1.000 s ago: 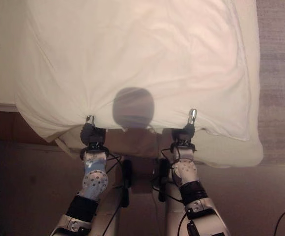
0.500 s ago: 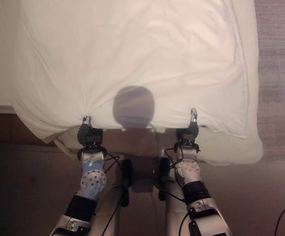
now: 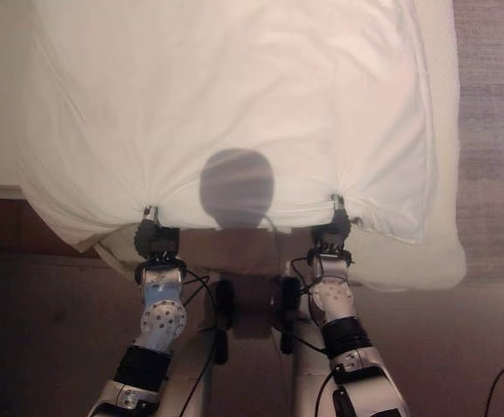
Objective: Make the bed
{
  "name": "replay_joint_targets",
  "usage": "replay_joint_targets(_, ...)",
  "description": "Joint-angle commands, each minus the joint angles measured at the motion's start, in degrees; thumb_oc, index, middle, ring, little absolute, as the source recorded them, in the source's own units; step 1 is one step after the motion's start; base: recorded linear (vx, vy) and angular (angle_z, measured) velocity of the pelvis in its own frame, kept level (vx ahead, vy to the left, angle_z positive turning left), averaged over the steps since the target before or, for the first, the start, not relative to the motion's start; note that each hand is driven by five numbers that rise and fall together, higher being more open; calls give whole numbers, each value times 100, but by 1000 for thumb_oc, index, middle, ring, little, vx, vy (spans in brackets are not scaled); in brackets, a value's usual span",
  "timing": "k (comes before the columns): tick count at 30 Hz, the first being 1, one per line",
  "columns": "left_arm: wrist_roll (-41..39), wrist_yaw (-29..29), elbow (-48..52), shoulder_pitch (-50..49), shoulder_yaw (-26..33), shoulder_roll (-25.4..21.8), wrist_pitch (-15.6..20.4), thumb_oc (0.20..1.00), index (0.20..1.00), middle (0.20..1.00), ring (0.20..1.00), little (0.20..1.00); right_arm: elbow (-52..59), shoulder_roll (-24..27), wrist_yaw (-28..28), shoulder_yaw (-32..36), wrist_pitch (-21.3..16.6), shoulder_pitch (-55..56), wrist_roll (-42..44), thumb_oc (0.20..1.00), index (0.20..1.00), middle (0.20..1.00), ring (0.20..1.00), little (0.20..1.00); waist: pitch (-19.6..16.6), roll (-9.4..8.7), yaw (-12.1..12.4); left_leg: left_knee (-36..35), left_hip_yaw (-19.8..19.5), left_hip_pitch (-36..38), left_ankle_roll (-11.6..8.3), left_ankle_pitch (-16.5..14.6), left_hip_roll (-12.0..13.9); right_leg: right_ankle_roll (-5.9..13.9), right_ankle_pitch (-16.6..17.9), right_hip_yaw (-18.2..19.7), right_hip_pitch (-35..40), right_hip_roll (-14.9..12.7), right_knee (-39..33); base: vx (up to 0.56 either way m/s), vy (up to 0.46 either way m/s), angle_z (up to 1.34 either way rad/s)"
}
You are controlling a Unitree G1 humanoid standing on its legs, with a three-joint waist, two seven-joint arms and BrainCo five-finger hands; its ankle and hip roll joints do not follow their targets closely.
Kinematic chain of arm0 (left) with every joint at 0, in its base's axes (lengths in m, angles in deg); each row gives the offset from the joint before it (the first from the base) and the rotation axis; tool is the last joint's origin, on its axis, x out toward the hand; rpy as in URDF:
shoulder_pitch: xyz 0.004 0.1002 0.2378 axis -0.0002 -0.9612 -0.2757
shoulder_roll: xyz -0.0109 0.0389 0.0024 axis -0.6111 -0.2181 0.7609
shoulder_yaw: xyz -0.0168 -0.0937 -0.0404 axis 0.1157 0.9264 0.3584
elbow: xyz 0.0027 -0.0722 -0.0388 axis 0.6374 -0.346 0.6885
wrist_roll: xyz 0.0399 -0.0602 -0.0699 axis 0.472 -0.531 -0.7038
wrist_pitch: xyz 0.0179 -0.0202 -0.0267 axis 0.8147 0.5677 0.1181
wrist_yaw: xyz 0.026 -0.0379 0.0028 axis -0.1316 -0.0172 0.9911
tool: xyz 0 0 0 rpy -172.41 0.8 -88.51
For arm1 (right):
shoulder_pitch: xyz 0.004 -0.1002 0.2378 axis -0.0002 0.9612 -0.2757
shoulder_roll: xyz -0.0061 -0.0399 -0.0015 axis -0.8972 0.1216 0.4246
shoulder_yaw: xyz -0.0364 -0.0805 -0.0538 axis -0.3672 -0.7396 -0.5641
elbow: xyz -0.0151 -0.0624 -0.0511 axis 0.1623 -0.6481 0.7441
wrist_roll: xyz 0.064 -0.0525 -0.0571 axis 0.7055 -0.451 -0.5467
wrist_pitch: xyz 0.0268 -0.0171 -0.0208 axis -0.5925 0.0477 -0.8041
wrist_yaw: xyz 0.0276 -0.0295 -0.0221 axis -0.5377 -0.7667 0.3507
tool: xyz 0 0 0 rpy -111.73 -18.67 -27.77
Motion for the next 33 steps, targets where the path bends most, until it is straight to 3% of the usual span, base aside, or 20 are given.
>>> replay_joint_targets(1, 186, 129, 419, -596, 1112, -326, 726, 890, 890, 890, 890, 890, 898, 314, -601, 733, -614, 712, -15, 200, 200, 200, 200, 200, -776, 251, -56, -88, -46, -184, -216, -23, 223, 620, 317, 118, 60, -296, -504, 0, 0, 0)
replay_joint_targets(2, 120, 192, 391, -658, 1129, -321, 690, 1000, 1000, 1000, 1000, 1000, 1053, 284, -669, 727, -627, 756, -10, 200, 200, 200, 200, 200, -765, 253, -60, -89, -49, -180, -217, -22, 221, 619, 312, 123, 64, -292, -506, 0, 0, 0)
replay_joint_targets(11, -501, 728, 61, -1078, 982, -222, 413, 1000, 1000, 1000, 1000, 1000, 2604, 146, -1013, 85, -579, 1241, -360, 200, 200, 200, 200, 200, -665, 192, -123, -55, 6, -156, -207, -37, 230, 610, 316, 187, 39, -255, -469, -1, 1, 0)
replay_joint_targets(16, -892, 1244, -500, -872, 686, -158, 163, 1000, 1000, 1000, 1000, 1000, 3253, 264, -1319, -336, -475, 1331, -472, 200, 200, 200, 200, 200, -642, 67, -233, -47, 79, -172, -219, -26, 246, 621, 371, 267, 2, -233, -483, -4, 7, -6)
replay_joint_targets(33, -1395, 1727, -1417, 268, 816, -246, 339, 1000, 1000, 1000, 1000, 1000, 3372, 281, -1514, -783, -406, 1456, -208, 200, 200, 200, 200, 200, -797, -167, -434, 46, 117, -206, -272, -70, 338, 606, 376, 340, -45, -152, -435, 0, -2, -1)
